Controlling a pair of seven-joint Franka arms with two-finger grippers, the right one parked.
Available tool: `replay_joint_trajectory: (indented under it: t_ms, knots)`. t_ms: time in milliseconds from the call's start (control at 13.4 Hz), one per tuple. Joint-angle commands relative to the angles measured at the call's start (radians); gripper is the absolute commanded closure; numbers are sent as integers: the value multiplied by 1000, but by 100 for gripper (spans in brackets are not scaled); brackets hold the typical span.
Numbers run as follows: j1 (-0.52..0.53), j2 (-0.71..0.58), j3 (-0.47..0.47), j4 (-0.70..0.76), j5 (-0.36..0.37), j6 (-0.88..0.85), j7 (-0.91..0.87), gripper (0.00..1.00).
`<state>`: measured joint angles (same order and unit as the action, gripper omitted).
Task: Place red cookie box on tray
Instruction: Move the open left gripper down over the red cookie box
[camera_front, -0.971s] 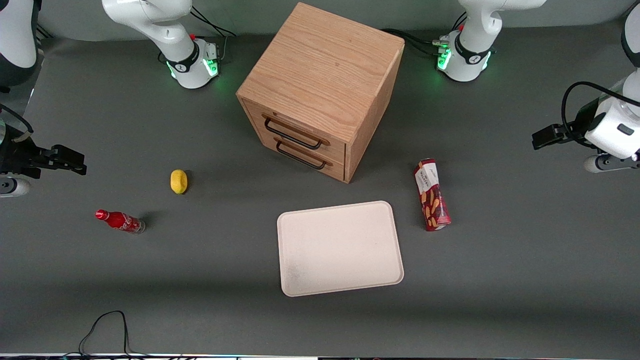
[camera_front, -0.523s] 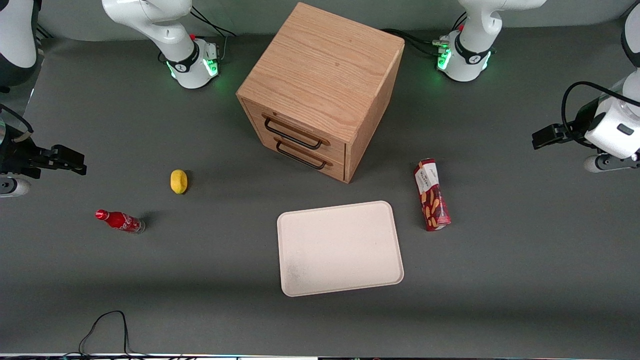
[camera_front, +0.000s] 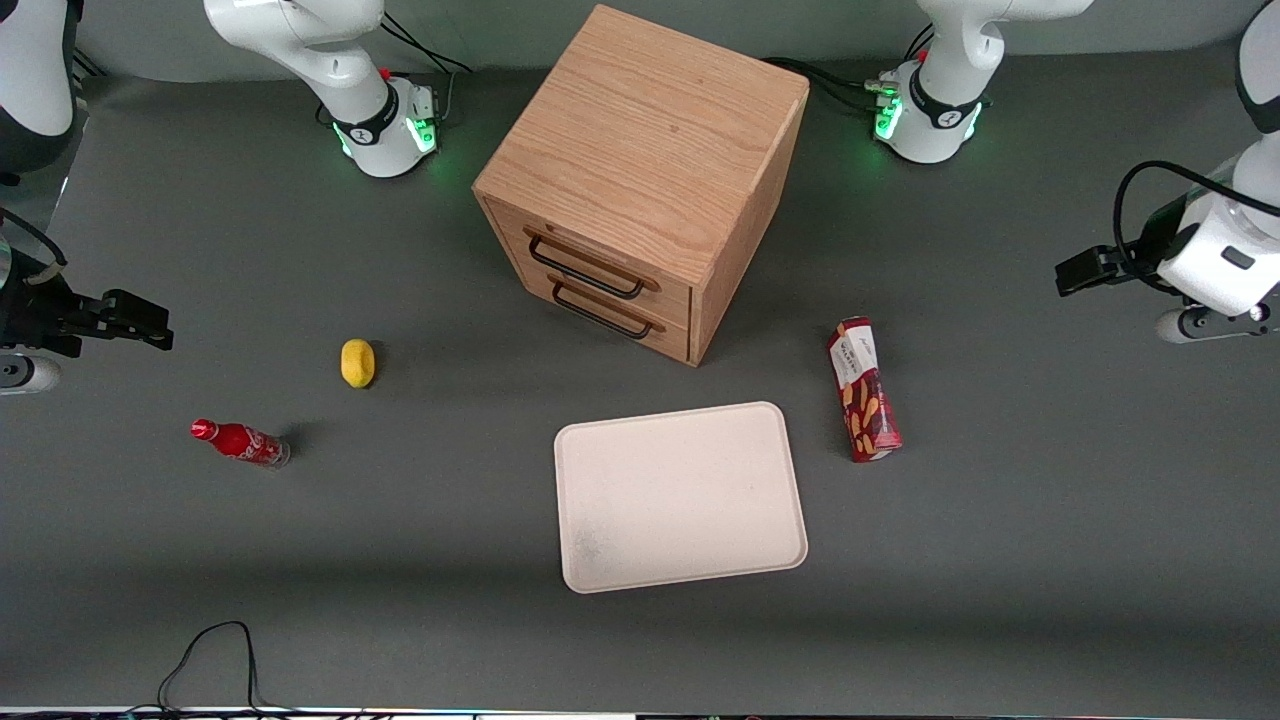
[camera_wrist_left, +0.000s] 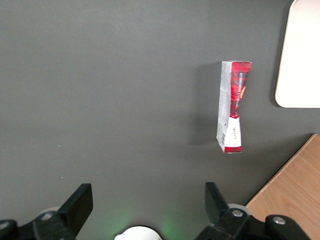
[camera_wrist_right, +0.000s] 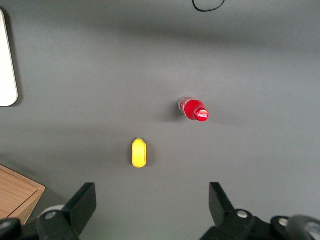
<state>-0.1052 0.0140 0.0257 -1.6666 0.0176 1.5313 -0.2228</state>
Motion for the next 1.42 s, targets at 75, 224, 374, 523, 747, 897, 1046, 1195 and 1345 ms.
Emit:
replay_joint_trajectory:
  t_ms: [75, 224, 374, 523, 747, 897, 1046, 1195, 1345]
  knots:
    - [-31, 61, -93, 100, -4, -14, -182, 0]
    - [-37, 109, -150, 160, -13, -19, -275, 0]
    - [-39, 119, -164, 166, -16, -16, -279, 0]
    - [-45, 132, -174, 182, -27, -16, -280, 0]
    - [-53, 164, -181, 191, -39, -7, -280, 0]
    - [-70, 214, -184, 200, -39, 0, -264, 0]
    - [-73, 248, -185, 170, -38, 73, -256, 0]
    - [-70, 248, -187, 60, -39, 191, -250, 0]
    - [-59, 247, -185, -37, -39, 295, -189, 0]
